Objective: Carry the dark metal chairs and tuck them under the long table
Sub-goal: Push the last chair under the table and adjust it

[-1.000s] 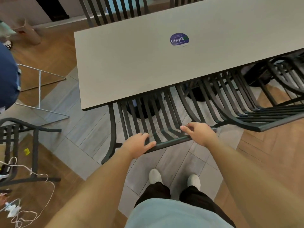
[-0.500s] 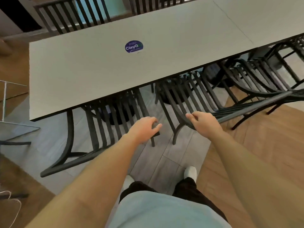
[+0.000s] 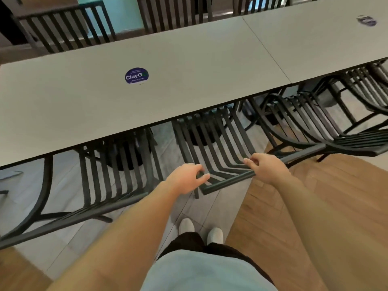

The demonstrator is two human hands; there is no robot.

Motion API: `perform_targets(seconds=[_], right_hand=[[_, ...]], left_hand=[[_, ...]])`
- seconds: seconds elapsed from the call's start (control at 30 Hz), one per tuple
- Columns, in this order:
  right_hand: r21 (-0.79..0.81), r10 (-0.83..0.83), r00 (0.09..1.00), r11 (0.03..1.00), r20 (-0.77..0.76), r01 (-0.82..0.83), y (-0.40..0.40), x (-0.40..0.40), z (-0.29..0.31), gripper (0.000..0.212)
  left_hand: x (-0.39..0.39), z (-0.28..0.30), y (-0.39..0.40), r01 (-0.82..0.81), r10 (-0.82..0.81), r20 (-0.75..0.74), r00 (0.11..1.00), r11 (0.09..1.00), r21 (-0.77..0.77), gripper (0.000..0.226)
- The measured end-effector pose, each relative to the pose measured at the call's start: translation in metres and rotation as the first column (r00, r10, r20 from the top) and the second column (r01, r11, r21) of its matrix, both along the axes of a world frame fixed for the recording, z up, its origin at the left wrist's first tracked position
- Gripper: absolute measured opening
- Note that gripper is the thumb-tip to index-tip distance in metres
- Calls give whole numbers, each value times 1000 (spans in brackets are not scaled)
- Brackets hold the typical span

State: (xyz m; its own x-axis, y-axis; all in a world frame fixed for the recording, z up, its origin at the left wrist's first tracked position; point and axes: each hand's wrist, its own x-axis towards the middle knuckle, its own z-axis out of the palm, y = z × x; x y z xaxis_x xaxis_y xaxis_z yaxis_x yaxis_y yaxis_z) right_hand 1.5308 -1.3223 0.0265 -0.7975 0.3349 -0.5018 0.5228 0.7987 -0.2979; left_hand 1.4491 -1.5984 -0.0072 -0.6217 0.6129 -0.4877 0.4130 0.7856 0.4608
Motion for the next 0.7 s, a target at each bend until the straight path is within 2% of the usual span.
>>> perform_targets(seconds=[0.13,0.3,0.47,0.53,0.6,0.7], right_hand=[[35,18,999,999,28,-19,29,-1,-13,50],[32,113,987,993,112,-117,63,3,-30,74],[41,319,922,941,219,-335,105,-4,-43,87],[21,402,882,907,244,-420,123,-11,-47,88],[-13,476,842,872,252,-489,141,-17,-52,87],[-41,572,786,814,236,-580,164,-22,-60,79]], left_hand=[[-26,-8,21,32,-31,16,999,999,-36,55],[-35,-14,43,3,-1,22,1000,998,-67,52],[-19,-31,71,-110,125,110,986,984,-139,58],[-7,-34,86,-183,211,152,966,967,-179,66],[11,-36,101,-249,293,195,936,943,-223,84],[41,-41,123,-250,313,216,925,928,-275,114]])
